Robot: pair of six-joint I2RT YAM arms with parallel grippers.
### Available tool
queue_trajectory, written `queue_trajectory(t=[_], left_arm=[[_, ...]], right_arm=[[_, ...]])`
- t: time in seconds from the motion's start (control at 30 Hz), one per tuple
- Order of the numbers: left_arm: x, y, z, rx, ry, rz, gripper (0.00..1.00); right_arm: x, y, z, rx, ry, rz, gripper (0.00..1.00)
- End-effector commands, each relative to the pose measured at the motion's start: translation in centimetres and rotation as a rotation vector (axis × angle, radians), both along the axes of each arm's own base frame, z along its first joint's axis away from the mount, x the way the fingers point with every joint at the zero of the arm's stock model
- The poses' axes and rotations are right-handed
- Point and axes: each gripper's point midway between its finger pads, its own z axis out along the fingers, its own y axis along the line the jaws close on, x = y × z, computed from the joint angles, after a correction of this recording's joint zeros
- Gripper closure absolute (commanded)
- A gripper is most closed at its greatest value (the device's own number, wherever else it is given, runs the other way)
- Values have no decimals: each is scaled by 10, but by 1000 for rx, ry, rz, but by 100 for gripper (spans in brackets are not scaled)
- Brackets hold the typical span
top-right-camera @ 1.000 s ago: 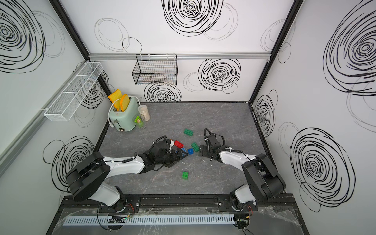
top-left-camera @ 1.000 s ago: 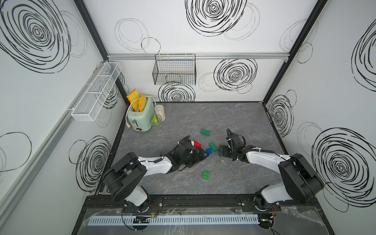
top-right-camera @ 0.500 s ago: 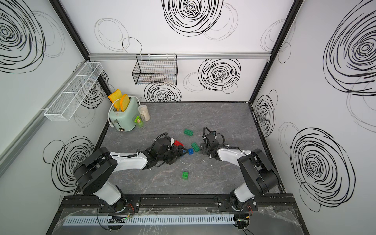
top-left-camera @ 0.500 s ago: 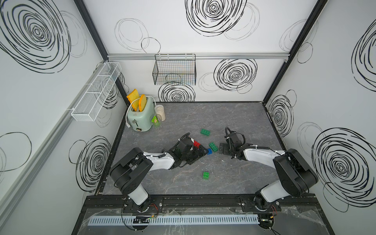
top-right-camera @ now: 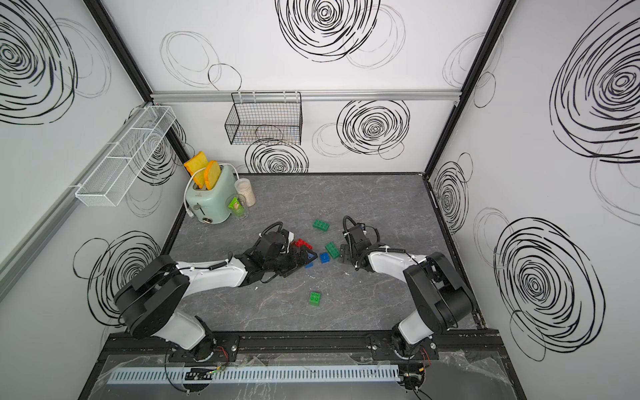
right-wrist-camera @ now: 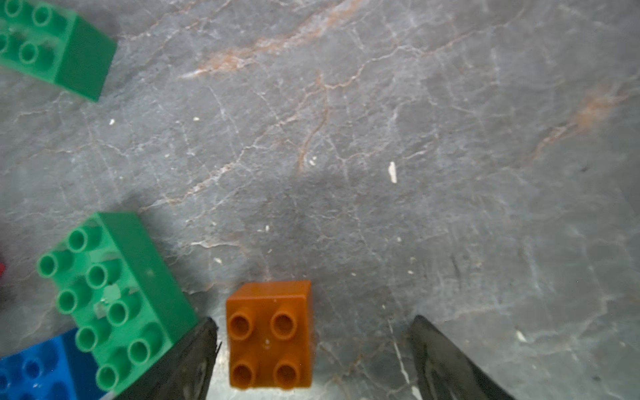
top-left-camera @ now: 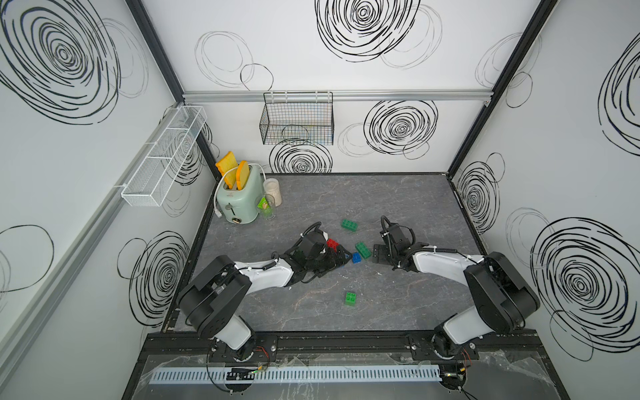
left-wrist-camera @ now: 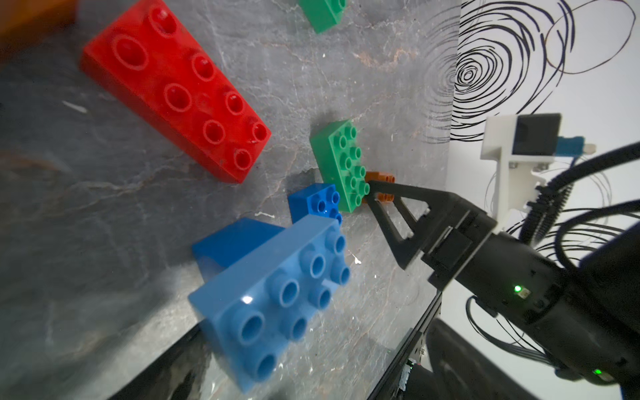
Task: Assemble the letter f with lego
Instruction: Adjust the lego brick at the center of the board, then pick up the lego brick from the center of the board.
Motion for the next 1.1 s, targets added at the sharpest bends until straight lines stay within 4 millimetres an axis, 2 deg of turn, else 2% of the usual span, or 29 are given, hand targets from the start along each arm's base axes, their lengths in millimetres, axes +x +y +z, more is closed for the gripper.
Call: queue_trajectory(t=[0.0, 0.2, 0.4, 0.63, 0.8, 1.07], left_arm=[[6, 16, 19, 34, -43, 9, 2], [3, 54, 29, 87, -57, 40, 2], [4, 80, 36, 135, -77, 59, 2], [1, 98, 21, 204, -45, 44, 2], [2, 112, 19, 234, -39, 51, 2], [2, 123, 14, 250, -31, 60, 2]], right_arm=[[-14, 6, -15, -12, 92, 36, 20], [-13, 6, -18, -36, 96, 46, 31], [-11, 8, -18, -45, 98, 52, 38], [-9, 11, -17, -63, 102, 67, 47], [-8, 10, -17, -89, 106, 71, 51], [-10, 8, -21, -116, 119, 64, 53]])
